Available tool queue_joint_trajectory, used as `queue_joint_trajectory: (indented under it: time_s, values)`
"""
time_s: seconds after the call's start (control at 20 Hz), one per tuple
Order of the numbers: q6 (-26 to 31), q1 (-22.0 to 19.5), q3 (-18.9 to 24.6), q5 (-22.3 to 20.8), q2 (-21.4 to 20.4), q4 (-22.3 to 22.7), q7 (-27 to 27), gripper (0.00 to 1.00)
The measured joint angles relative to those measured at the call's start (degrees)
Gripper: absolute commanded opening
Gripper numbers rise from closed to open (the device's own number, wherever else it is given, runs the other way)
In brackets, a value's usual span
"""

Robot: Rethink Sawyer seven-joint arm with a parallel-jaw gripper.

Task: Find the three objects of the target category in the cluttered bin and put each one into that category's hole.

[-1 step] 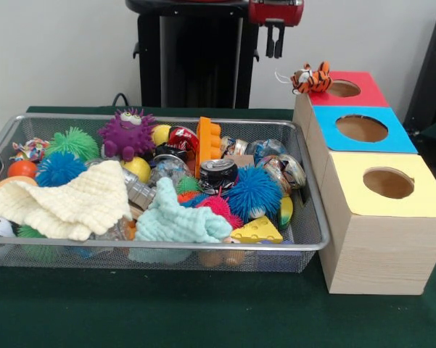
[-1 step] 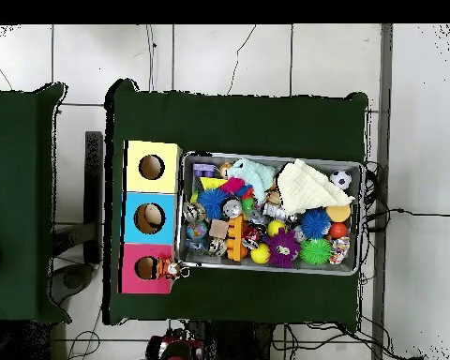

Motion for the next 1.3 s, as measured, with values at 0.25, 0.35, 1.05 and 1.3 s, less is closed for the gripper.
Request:
queue_joint_trajectory:
  time_s: [0.25,0.35,1.05,1.3]
  values:
    - [-1.5,-1.3,0.4,-0.9,1.4,-1.0,0.0,0.00]
    - [-2.3,-2.0,0.8,-1.5,2.3,-1.9,0.0,0.00]
    - [-4.5,-3.5,3.4,-2.0,4.8,-2.9,0.0,0.00]
    - [-4.5,-4.6,4.8,-2.0,4.2,-2.9,0.0,0.00]
